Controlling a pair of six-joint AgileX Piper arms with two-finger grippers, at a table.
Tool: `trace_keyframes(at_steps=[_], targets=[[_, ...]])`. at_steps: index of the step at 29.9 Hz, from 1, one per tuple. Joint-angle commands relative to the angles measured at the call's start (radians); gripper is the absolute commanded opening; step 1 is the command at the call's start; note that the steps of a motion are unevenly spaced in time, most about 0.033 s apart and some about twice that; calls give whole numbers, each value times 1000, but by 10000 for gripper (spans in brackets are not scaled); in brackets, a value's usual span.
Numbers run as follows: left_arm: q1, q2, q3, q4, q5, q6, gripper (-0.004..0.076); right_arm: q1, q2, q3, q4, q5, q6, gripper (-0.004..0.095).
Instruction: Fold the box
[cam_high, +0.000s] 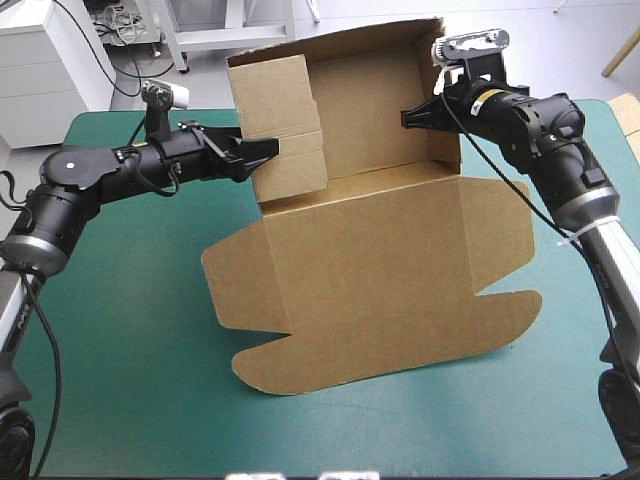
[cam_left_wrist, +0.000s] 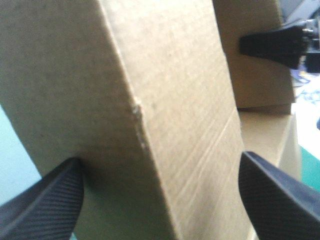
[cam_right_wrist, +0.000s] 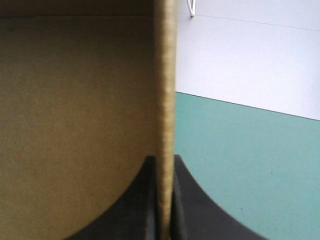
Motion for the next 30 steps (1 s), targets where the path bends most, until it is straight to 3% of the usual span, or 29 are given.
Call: trace_keyframes(at_steps=[1,6,14,17,30], targets=[[-85,-35,-116,228,-143,-280,547,2,-40,-33,4,-134,25,-14],[-206,5,-271,603,-174,-566,455,2,-40,-33,-33,-161,74,-14],[-329,79,-381,1135,-185,-1035,437,2,-40,-33,-38,-194,102,-14],[-360,85,-382,1281,-180,-1170,384,2,-40,-33,-38,-196,102,-14],[-388,87,-384,1294,-214,-1237,16,2,-38,-33,-35,-173,95,-16]])
